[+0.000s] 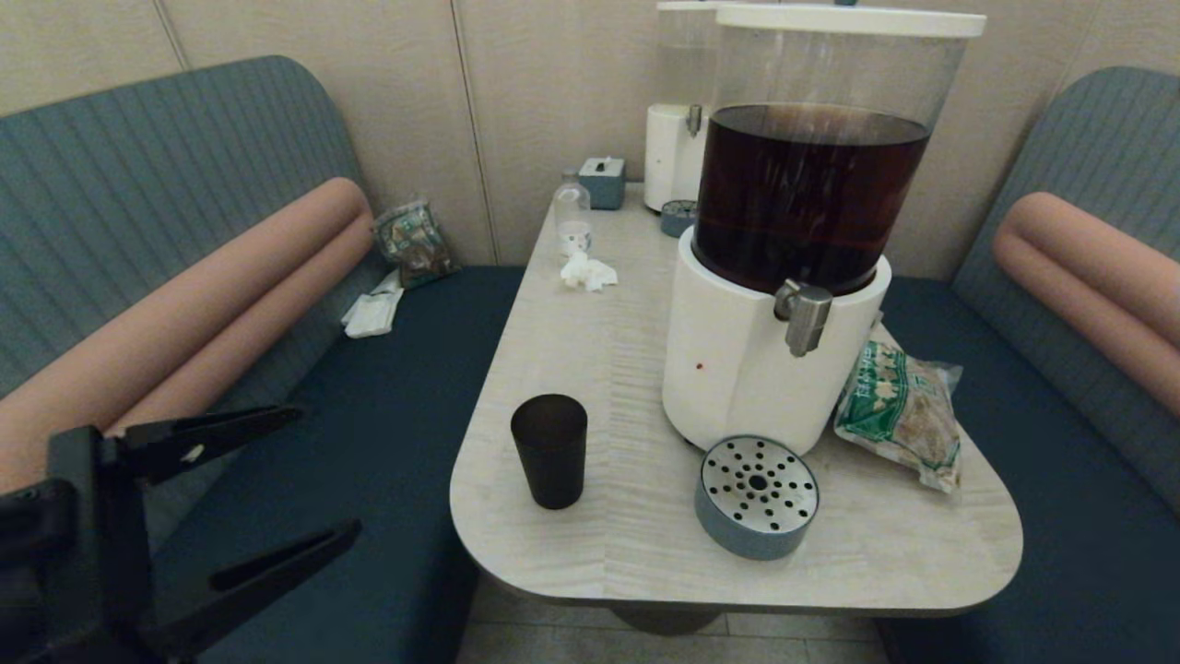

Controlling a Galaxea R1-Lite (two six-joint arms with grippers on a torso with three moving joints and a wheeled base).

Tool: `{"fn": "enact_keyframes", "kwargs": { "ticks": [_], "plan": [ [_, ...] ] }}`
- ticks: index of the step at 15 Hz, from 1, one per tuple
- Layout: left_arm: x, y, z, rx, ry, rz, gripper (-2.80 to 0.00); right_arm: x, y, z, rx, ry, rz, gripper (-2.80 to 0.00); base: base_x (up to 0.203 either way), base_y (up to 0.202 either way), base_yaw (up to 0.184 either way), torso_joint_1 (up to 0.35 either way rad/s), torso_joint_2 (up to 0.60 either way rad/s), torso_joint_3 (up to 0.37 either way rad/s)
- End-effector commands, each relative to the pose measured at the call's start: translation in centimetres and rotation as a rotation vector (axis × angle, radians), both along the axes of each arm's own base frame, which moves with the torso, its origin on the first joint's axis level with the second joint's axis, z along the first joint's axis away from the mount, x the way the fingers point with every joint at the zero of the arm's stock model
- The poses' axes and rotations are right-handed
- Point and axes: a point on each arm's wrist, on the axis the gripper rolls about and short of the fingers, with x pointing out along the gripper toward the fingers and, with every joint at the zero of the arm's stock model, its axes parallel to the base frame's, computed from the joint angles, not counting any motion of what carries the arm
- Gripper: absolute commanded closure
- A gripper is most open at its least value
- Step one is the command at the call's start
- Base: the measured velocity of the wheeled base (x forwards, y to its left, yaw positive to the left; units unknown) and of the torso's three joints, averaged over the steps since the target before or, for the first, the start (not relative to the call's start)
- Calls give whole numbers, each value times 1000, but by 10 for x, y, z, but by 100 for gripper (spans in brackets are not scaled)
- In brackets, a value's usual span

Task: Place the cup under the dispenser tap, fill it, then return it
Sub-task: Pick up the cup

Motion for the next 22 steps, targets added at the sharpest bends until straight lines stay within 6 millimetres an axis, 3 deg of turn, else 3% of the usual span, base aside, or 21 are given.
{"fn": "enact_keyframes", "kwargs": {
  "ticks": [1, 6, 14, 18, 22],
  "plan": [
    [25, -3, -14, 60, -3, -8, -280, 0, 0, 0, -1, 0, 0, 0, 0, 0, 0, 0, 0, 0],
    [76, -2, -41, 36, -84, -126, -280, 0, 0, 0, 0, 0, 0, 0, 0, 0, 0, 0, 0, 0],
    [122, 7, -103, -59, 171, -218, -280, 0, 0, 0, 0, 0, 0, 0, 0, 0, 0, 0, 0, 0],
    [159, 6, -119, -60, 183, -223, -280, 0, 0, 0, 1, 0, 0, 0, 0, 0, 0, 0, 0, 0],
    [182, 0, -135, -59, 206, -241, -280, 0, 0, 0, 1, 0, 0, 0, 0, 0, 0, 0, 0, 0]
  ]
}}
